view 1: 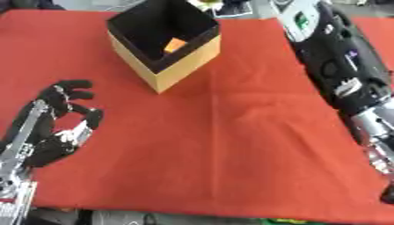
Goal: Pick up objects on the table and place them in the box.
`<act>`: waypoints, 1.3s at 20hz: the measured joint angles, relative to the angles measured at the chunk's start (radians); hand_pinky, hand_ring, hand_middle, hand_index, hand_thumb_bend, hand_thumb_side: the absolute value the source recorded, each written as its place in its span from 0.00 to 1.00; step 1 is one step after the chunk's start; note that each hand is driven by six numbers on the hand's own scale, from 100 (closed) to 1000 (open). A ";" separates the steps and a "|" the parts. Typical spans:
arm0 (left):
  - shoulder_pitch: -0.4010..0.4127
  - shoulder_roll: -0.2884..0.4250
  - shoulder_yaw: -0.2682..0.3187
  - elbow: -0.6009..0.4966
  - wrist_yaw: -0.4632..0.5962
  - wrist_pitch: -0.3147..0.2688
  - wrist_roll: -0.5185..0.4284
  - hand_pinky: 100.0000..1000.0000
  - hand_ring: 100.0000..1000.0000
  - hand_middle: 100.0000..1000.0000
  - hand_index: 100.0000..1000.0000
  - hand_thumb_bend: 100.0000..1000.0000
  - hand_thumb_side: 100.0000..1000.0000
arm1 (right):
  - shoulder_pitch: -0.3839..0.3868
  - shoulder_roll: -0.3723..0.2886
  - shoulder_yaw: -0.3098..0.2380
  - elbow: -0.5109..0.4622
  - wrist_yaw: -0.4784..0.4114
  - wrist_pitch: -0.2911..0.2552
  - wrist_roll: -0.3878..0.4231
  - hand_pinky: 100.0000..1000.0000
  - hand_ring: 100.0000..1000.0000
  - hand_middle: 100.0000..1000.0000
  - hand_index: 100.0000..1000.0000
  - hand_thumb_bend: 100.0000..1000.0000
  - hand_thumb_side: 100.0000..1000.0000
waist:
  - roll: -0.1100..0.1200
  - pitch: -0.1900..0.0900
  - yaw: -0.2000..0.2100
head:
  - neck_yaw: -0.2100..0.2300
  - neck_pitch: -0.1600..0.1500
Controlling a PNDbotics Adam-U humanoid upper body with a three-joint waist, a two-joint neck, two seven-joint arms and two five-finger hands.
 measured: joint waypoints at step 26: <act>0.011 -0.007 0.029 0.000 -0.003 0.009 0.033 0.58 0.73 0.74 0.80 0.36 0.43 | 0.305 -0.139 0.036 -0.538 -0.557 0.128 -0.136 0.63 0.69 0.69 0.76 0.00 0.16 | -0.005 0.004 -0.150 | 0.068 0.000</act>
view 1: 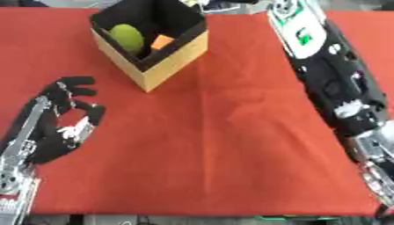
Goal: Pick up objects on the table and place them in the box.
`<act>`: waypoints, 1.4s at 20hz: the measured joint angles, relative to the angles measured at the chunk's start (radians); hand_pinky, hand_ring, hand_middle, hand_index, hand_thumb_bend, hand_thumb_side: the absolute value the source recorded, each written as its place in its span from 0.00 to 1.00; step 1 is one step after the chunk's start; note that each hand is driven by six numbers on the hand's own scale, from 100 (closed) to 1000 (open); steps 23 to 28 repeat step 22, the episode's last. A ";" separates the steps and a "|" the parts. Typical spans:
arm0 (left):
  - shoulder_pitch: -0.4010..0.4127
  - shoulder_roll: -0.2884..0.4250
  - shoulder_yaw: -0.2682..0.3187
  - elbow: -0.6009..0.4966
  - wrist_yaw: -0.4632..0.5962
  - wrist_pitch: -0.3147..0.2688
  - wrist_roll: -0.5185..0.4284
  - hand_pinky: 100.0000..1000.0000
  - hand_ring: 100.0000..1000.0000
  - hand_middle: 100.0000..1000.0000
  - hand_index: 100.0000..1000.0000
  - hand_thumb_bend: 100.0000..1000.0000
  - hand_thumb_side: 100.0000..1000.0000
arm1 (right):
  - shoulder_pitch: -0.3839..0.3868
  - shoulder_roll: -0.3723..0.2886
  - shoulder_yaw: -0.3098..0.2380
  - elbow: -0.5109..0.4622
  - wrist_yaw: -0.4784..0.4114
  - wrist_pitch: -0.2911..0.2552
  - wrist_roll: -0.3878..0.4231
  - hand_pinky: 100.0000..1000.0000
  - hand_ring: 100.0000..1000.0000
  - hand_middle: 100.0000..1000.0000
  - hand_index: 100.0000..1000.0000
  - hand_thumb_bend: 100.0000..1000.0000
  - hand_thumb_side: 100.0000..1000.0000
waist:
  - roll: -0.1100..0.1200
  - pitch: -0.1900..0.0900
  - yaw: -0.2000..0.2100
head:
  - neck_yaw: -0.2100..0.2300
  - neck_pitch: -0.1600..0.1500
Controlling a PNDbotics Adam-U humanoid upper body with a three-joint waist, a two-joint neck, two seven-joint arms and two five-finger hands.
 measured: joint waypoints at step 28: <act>0.009 -0.001 0.024 0.000 -0.002 0.003 0.052 0.57 0.73 0.74 0.79 0.35 0.43 | 0.587 0.070 -0.147 -0.350 -0.264 -0.015 -0.090 0.60 0.64 0.64 0.74 0.00 0.25 | 0.011 0.004 -0.056 | 0.053 0.000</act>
